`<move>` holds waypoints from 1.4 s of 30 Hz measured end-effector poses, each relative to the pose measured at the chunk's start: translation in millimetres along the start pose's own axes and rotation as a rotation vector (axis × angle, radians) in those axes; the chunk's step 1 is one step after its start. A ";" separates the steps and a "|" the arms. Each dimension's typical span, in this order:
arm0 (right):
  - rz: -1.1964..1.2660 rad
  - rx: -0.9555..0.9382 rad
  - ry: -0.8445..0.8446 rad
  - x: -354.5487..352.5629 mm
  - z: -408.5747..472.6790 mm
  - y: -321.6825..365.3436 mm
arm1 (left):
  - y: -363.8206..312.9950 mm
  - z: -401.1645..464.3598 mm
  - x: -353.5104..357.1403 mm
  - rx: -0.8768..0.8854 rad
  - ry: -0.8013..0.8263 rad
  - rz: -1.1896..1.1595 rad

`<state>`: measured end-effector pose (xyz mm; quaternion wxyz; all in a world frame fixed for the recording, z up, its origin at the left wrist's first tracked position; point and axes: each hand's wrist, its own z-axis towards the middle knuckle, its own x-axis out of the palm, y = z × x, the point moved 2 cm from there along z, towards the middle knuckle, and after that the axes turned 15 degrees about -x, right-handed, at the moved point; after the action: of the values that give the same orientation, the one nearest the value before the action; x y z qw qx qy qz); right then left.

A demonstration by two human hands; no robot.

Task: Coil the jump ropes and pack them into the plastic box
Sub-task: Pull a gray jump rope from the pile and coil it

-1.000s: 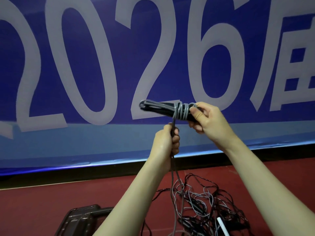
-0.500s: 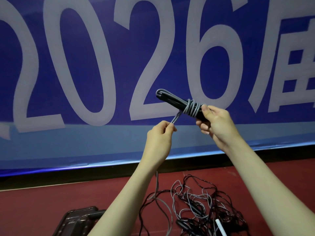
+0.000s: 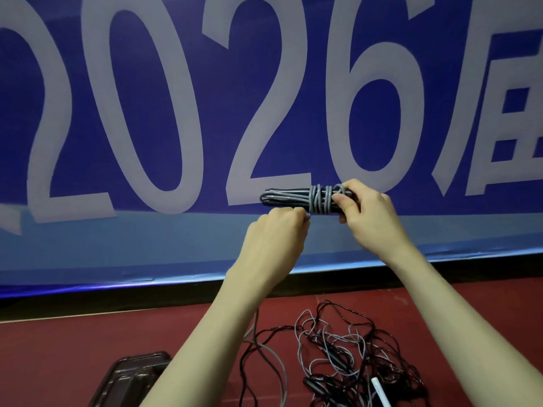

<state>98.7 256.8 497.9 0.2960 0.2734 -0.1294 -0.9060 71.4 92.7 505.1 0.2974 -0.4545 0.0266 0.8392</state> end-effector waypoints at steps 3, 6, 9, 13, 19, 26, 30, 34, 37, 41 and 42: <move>-0.015 -0.044 0.195 -13.8 0.8 3.6 | 0.6 1.3 -10.1 0.098 0.005 0.112; 0.000 -0.066 0.367 -24.4 0.4 5.3 | -0.5 1.5 -21.0 0.116 0.015 0.108; 0.063 -0.072 0.459 -28.5 0.2 4.9 | 1.0 1.3 -30.9 0.094 0.049 -0.017; 0.203 -0.059 0.506 -33.0 0.0 8.4 | 14.6 5.3 -33.1 0.025 0.165 -0.271; 0.329 -0.031 0.563 -36.7 -1.4 20.0 | 20.2 3.7 -29.8 -0.010 0.235 -0.332; 0.380 -0.017 0.620 -45.2 -3.0 28.5 | 22.3 3.1 -32.3 0.012 0.448 -0.573; 0.397 -0.035 0.608 -48.3 -2.7 34.4 | 25.3 0.6 -30.9 -0.083 0.566 -0.792; 0.412 -0.055 0.570 -49.4 -2.3 35.5 | 23.8 -0.1 -26.7 -0.170 0.571 -0.927; 0.427 -0.064 0.546 -48.5 -2.2 32.8 | 26.0 1.1 -20.5 -0.201 0.565 -0.960; 0.489 -0.096 0.509 -45.8 -1.0 32.9 | 22.1 -0.1 -10.1 -0.283 0.633 -1.188; 0.518 -0.102 0.492 -43.6 -0.9 32.9 | 19.5 -0.7 -7.9 -0.352 0.666 -1.319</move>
<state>144.0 257.2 528.4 0.5513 0.4264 -0.0739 -0.7133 64.9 72.7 506.5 0.6369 -0.6462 -0.2965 0.2979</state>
